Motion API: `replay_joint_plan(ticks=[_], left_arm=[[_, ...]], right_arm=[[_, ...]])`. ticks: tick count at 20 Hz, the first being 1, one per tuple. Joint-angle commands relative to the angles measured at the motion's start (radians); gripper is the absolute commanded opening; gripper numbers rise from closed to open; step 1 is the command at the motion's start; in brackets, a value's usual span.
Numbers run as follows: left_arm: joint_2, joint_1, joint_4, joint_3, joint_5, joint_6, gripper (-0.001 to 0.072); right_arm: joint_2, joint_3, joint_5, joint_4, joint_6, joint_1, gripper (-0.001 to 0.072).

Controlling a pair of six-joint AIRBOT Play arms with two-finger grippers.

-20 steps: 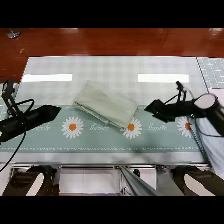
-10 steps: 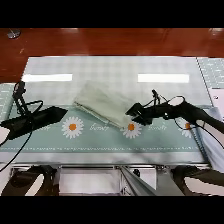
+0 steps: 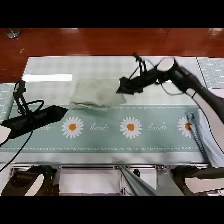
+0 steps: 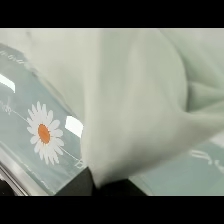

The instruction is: Fold the shirts.

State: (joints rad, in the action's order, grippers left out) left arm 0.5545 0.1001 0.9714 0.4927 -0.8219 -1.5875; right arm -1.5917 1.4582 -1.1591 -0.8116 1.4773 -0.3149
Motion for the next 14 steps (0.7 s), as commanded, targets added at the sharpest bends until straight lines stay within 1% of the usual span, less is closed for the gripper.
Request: replay_joint_plan(ticks=[1,3,5,8,10,13,14], left_arm=[[0.001,0.000,0.000,0.000,0.003,0.000,0.0028],[0.001,0.000,0.000,0.000,0.002,0.000,0.0028],[0.001,0.000,0.000,0.000,0.000,0.000,0.0028],[0.000,0.000,0.000,0.000,0.000,0.000,0.0028],[0.001,0.000,0.000,0.000,0.002,0.000,0.0028],[0.001,0.000,0.000,0.000,0.003,0.000,0.0028],[0.001,0.000,0.000,0.000,0.003,0.000,0.0028]], right_arm=[[-0.005,0.361,-0.227,-0.240,0.081,0.048,0.0020],[-0.005,0.514,-0.335,-0.276,0.122,0.131,0.0020],[0.005,0.599,-0.438,-0.285,0.145,0.227,0.0020],[0.062,0.600,-0.579,-0.289,0.154,0.397,0.0020],[0.098,0.596,-0.679,-0.336,0.163,0.520,0.0020],[0.203,0.498,-0.697,-0.446,0.163,0.698,0.0020],[0.249,0.446,-0.698,-0.486,0.143,0.757,0.0020]])
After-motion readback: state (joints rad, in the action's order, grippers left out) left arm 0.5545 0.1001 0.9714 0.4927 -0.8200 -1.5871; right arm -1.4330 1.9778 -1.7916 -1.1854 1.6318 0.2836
